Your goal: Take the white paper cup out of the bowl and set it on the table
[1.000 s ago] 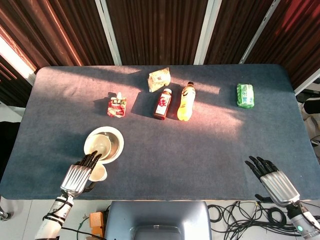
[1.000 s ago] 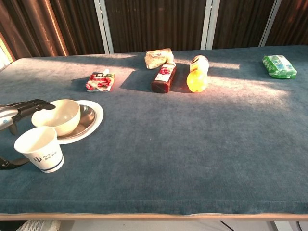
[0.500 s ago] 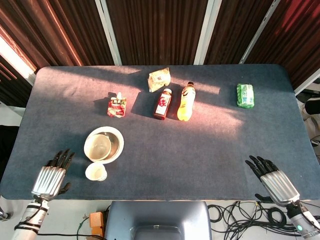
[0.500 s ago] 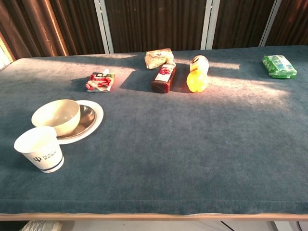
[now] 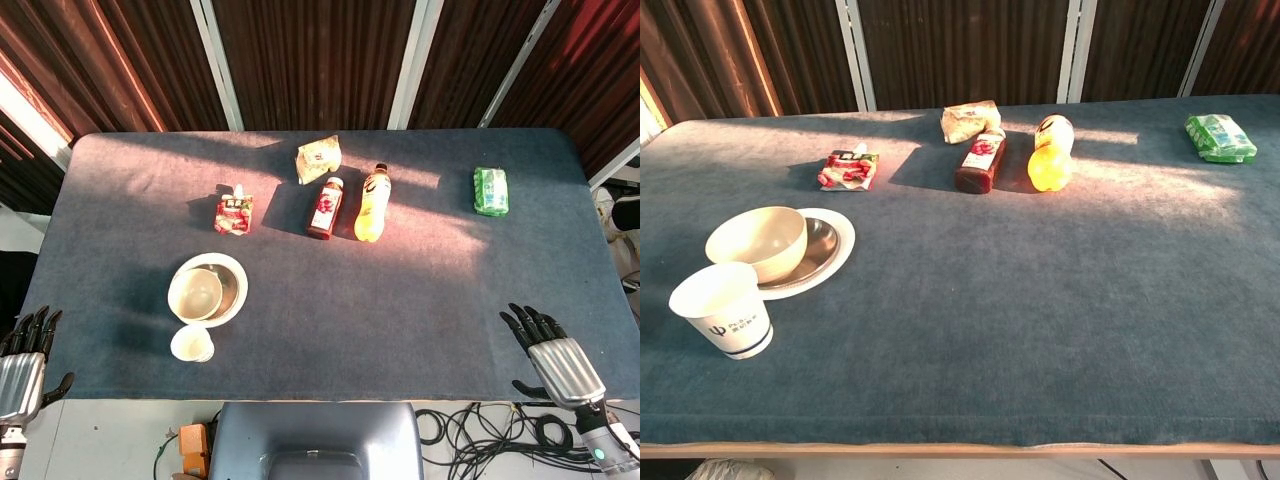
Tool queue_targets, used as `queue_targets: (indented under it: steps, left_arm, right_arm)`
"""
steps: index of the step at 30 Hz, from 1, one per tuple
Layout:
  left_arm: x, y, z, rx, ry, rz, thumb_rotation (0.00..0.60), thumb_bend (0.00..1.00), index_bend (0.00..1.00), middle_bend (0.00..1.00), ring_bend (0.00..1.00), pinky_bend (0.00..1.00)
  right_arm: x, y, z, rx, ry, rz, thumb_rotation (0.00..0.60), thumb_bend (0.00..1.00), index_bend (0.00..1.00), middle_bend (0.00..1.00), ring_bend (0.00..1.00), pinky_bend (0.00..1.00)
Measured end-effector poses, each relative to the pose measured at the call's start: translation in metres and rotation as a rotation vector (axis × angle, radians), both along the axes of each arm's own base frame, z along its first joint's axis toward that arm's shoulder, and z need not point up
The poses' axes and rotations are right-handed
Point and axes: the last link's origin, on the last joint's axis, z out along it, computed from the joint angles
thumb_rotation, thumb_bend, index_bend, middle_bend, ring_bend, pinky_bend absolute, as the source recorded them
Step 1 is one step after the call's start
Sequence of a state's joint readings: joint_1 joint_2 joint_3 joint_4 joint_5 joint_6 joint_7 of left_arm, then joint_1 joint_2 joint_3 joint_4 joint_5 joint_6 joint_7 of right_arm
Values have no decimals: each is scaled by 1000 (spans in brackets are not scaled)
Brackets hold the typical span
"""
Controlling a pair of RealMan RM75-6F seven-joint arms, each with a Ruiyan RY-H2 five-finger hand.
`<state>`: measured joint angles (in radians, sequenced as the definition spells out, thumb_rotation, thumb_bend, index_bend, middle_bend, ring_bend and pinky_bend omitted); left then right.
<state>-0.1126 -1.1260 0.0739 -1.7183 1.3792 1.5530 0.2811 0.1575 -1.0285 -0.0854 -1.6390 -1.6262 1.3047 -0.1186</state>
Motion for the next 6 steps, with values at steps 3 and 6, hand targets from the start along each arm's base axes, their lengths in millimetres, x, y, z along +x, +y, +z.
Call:
queue_targets:
  steps: [3, 6]
  left_arm:
    - [4, -3, -1, 5, -17, -67, 600, 253, 0, 0, 0, 144]
    - [4, -7, -2, 5, -18, -101, 600, 252, 0, 0, 0, 142]
  right_arm:
    - [0, 1, 0, 5, 5, 2, 600, 0, 0, 0, 0, 137]
    - [0, 1, 0, 7, 7, 3, 600, 0, 0, 0, 0, 137]
